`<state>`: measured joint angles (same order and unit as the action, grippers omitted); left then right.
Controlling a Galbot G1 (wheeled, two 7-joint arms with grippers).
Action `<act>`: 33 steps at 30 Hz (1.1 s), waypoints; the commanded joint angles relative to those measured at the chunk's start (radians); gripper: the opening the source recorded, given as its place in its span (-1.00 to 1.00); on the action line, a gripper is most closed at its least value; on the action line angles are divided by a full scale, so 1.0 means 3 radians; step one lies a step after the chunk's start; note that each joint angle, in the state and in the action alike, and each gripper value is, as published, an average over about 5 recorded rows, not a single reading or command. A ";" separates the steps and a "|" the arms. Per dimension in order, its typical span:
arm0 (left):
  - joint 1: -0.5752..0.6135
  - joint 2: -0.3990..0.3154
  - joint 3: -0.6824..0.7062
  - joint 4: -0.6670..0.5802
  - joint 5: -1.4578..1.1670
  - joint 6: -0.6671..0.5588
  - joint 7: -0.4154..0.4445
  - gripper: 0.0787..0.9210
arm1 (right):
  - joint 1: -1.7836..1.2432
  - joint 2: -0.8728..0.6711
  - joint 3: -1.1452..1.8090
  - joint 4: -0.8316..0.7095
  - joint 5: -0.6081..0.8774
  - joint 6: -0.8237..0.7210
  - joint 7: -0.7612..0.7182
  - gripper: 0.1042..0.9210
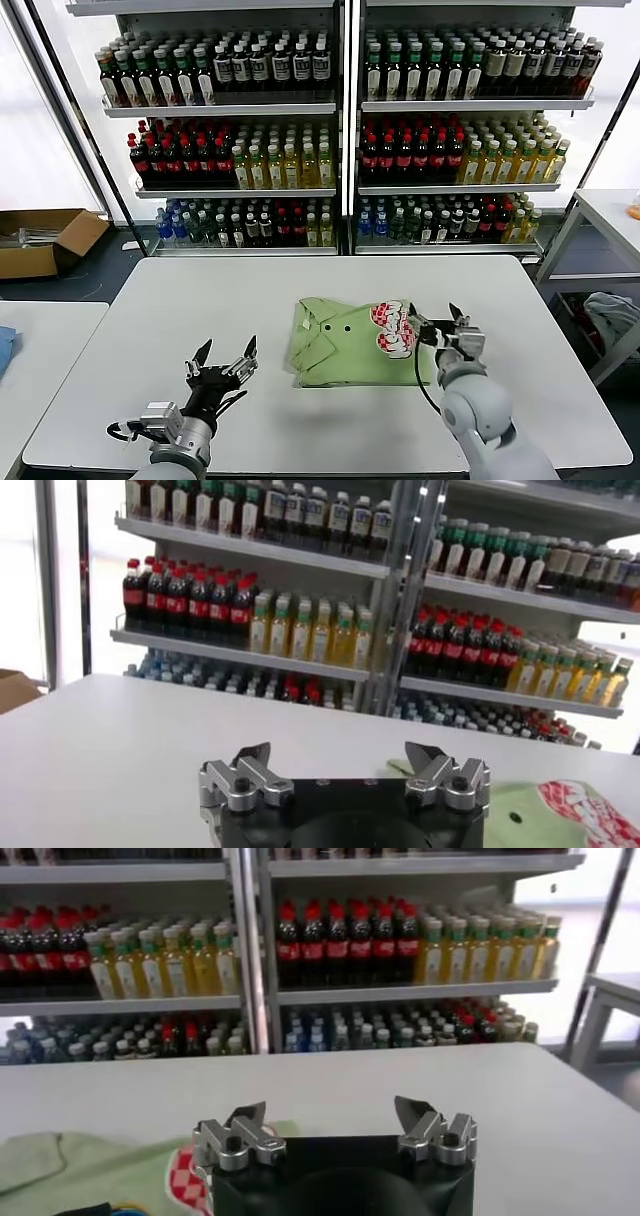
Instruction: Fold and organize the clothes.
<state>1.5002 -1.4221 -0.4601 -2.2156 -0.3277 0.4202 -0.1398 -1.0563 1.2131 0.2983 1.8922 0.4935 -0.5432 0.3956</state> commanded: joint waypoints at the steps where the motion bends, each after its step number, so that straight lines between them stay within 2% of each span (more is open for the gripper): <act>1: 0.0016 -0.0008 -0.0029 0.0006 0.0008 0.0014 -0.0004 0.77 | 0.0791 0.0174 -0.0487 -0.0769 0.0135 -0.0128 -0.0071 0.76; 14: -0.0051 -0.0032 0.0026 0.0151 0.0009 0.0056 -0.0011 0.77 | 0.0745 0.0268 -0.0552 -0.0907 0.0094 -0.0123 -0.0094 0.76; 24: -0.0025 0.0011 0.0002 0.0114 -0.0005 0.0066 -0.0009 0.77 | 0.0701 0.0285 -0.0500 -0.1044 0.0322 -0.0132 0.0007 0.76; 33: -0.0001 0.0004 0.0014 0.0085 -0.0005 0.0064 -0.0003 0.77 | 0.0582 0.0288 -0.0470 -0.0960 0.0309 -0.0130 -0.0001 0.76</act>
<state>1.4945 -1.4194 -0.4566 -2.1888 -0.3292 0.4401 -0.1424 -0.8714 1.2995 0.1598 1.6073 0.5639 -0.5795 0.3884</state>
